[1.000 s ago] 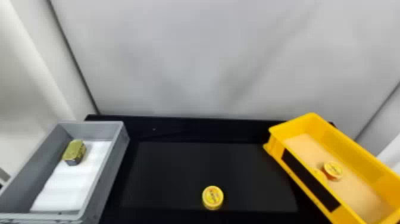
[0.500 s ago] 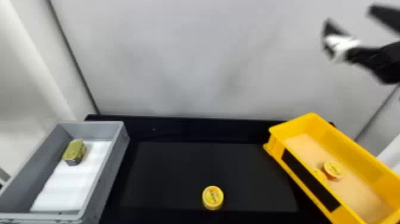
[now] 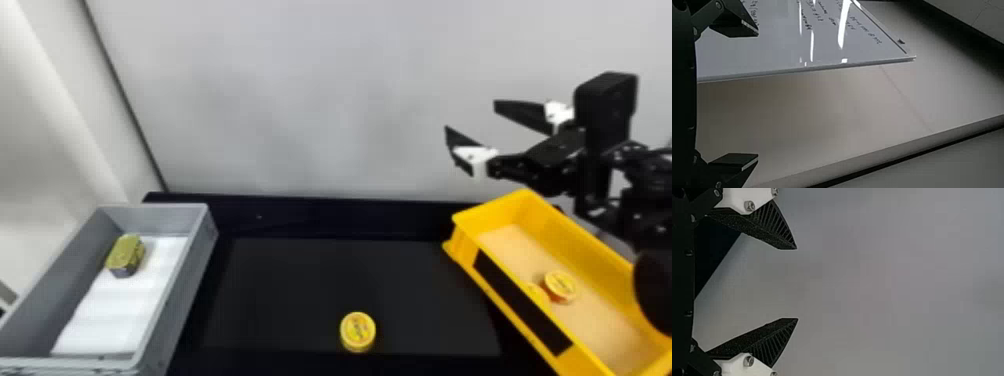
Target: Pick up the round yellow can and place it in the yellow rectangular box
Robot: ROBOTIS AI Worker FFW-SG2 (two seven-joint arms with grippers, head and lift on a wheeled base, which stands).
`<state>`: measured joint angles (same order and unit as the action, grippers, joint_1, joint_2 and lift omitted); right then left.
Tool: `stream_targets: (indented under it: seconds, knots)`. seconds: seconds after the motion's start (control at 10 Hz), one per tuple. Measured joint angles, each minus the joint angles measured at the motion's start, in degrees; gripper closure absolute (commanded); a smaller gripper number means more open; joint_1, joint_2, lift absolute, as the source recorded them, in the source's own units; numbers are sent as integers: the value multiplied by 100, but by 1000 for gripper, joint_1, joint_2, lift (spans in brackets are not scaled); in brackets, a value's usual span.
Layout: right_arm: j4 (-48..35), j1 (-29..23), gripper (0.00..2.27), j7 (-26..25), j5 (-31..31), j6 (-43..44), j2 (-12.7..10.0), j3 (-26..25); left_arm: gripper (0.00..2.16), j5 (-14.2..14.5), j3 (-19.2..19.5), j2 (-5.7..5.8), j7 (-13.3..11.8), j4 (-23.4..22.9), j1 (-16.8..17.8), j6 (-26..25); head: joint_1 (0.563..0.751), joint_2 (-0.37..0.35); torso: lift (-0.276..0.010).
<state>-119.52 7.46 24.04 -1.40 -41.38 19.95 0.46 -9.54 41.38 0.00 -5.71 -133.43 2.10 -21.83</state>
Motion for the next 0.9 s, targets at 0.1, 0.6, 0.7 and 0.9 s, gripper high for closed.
stream_targets:
  seconds: [0.1, 0.6, 0.7, 0.9]
  knots:
    - [105, 28, 145, 62, 79, -7, 51, 77, 156, 7, 3, 0, 0, 45, 4, 10, 686, 14, -56]
    - [536, -84, 133, 961, -7, -251, 34, 100, 154, -9, 39, 0, -42, 203, 18, 38, 686, 14, -56]
    - [610, -165, 133, 954, -127, -320, 27, 125, 156, -9, 45, 0, -48, 231, 18, 38, 686, 14, -56]
    - [676, -394, 133, 886, -249, -528, 25, 273, 154, -4, 55, 0, -52, 298, 18, 41, 686, 14, -56]
